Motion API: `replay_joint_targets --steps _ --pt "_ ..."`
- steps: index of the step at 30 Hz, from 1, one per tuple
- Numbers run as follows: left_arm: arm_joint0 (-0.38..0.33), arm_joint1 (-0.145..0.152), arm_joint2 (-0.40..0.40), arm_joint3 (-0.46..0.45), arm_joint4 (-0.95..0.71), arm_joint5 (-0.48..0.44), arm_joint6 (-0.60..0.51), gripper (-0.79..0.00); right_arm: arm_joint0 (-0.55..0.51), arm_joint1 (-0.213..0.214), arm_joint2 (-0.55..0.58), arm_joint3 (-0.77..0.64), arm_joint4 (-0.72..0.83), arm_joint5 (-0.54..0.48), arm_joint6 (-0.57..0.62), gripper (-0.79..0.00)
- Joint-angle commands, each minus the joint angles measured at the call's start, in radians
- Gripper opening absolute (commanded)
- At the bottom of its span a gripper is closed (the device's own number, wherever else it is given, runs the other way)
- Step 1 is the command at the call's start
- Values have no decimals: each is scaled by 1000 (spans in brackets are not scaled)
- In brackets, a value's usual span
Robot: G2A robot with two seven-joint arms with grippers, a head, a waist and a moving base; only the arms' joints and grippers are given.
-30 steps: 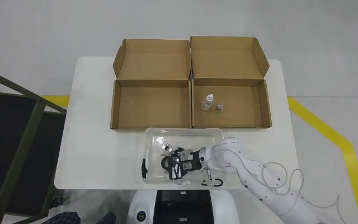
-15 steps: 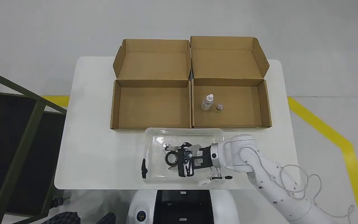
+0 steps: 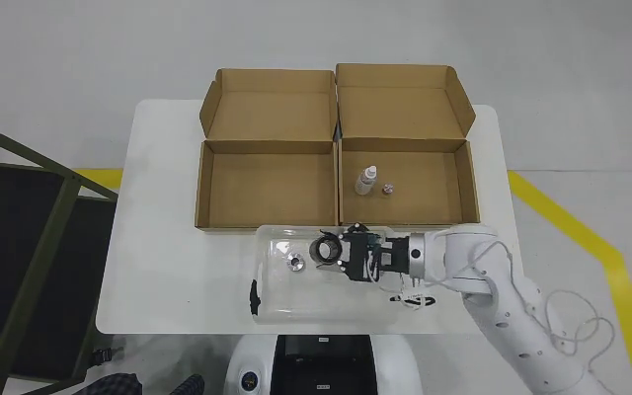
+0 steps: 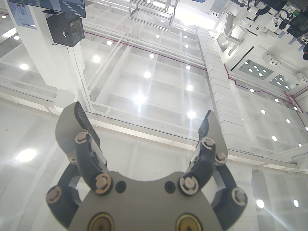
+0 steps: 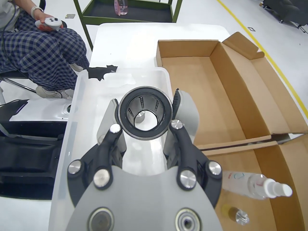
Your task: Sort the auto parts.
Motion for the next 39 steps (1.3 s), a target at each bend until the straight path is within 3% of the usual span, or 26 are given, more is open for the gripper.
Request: replay_joint_targets --steps 1,20,39 --pt "0 0 0 0 0 0 0 0 -1 3 19 0 19 7 -2 -785" --pt "0 0 0 0 0 0 0 0 -53 29 155 -25 119 15 -23 -785" --pt "0 0 0 0 0 0 0 0 -78 44 207 -27 150 7 -46 -785"
